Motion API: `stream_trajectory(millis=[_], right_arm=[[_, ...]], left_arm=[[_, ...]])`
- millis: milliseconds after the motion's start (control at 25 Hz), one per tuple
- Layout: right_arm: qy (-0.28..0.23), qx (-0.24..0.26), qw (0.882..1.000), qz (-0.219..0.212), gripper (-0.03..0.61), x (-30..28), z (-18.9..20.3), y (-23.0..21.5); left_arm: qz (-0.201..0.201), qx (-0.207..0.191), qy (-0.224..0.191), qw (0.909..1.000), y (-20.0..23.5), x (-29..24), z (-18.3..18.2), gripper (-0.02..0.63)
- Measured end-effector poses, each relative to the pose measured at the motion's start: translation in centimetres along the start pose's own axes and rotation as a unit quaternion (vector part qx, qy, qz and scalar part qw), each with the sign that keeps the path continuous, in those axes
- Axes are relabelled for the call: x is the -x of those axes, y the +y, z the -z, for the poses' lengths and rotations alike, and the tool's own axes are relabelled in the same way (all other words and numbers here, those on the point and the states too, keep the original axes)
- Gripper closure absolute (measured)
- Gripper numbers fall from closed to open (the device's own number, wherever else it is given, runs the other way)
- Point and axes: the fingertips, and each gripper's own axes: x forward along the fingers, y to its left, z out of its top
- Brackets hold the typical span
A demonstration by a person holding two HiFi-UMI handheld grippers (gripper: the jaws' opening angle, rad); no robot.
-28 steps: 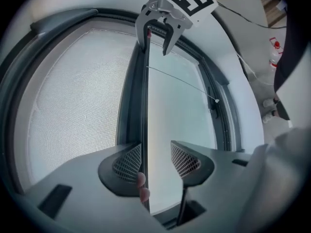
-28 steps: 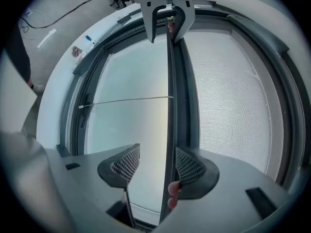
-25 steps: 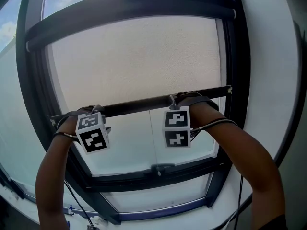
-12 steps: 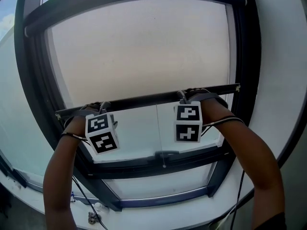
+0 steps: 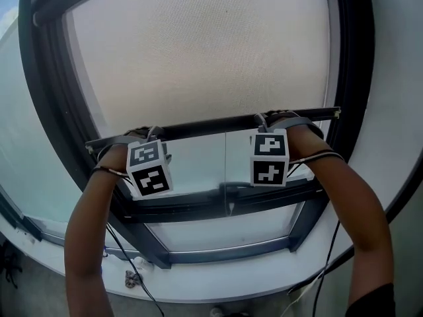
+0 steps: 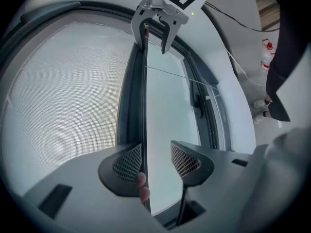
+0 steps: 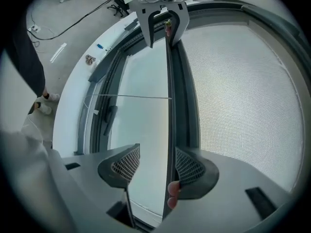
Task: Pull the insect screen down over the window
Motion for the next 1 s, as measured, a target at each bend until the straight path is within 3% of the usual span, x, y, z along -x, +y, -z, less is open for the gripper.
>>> stream_trajectory(millis=[1000], right_arm=[[-0.002, 0.011, 0.999, -0.049, 0.35, -5.0, -0.5, 10.3]], left_arm=[[0.064, 0.026, -0.011, 0.9975, -9.9, -5.8, 0.2, 0.425]])
